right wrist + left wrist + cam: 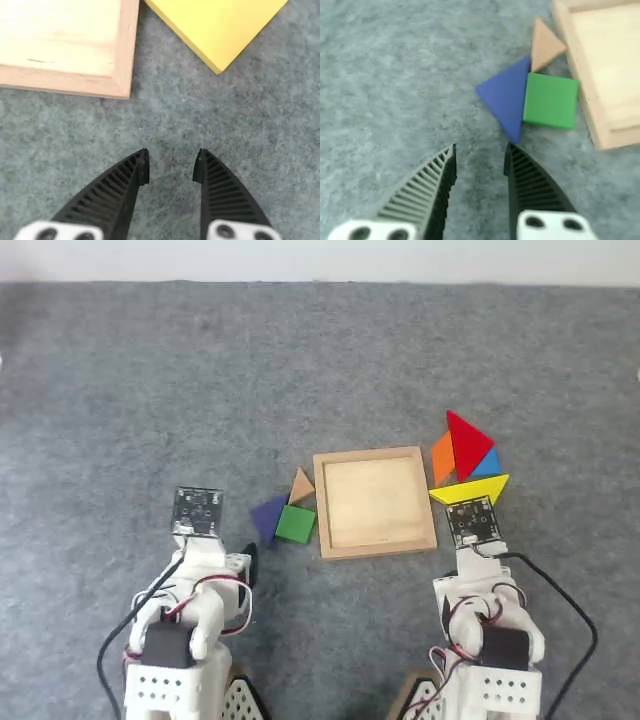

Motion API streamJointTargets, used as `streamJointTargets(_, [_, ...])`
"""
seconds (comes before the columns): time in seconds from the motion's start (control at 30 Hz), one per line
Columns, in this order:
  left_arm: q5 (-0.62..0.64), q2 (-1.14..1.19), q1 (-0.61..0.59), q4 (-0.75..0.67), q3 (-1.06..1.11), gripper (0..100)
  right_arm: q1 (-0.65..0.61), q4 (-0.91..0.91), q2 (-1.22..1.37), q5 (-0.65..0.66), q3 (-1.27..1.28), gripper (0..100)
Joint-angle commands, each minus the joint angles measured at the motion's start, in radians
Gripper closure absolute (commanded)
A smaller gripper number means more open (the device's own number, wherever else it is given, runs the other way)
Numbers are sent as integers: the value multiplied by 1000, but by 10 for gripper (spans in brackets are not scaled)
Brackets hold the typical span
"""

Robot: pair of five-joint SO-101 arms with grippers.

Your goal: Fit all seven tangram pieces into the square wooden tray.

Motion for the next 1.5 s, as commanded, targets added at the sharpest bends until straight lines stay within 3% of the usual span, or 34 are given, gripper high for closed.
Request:
streamJointTargets(0.0, [-14,-18,11,2,-8,842,7,-68,-16,26,14,826])
streamJointTargets(0.1, [-147,-18,6,-21,-13,841,45,-133,-15,143,14,827])
streamJointTargets(0.2, [-334,-20,-121,-60,-77,841,131,-159,-13,198,-5,828])
streamJointTargets(0.37, [-356,-15,-313,-40,-338,837,156,-97,-10,264,-81,827])
streamJointTargets(0.6, [-442,135,-299,163,-644,746,160,-50,-5,296,-201,826])
streamJointTargets(0.77, [-422,488,-281,180,-832,746,159,-58,163,296,-342,826])
streamJointTargets(1.0, [-284,1062,-264,91,-1044,743,156,-111,739,259,-680,826])
streamJointTargets(1.1, [-218,1246,-187,41,-1069,742,150,-171,974,229,-812,826])
streamJointTargets(1.27, [-109,1418,-92,-86,-1033,742,81,-255,1328,239,-1019,750])
streamJointTargets(1.4, [-75,1444,-143,-184,-1001,742,30,-249,1606,238,-1267,639])
streamJointTargets(1.47, [-74,1441,-175,-224,-974,742,-2,-216,1745,227,-1412,630])
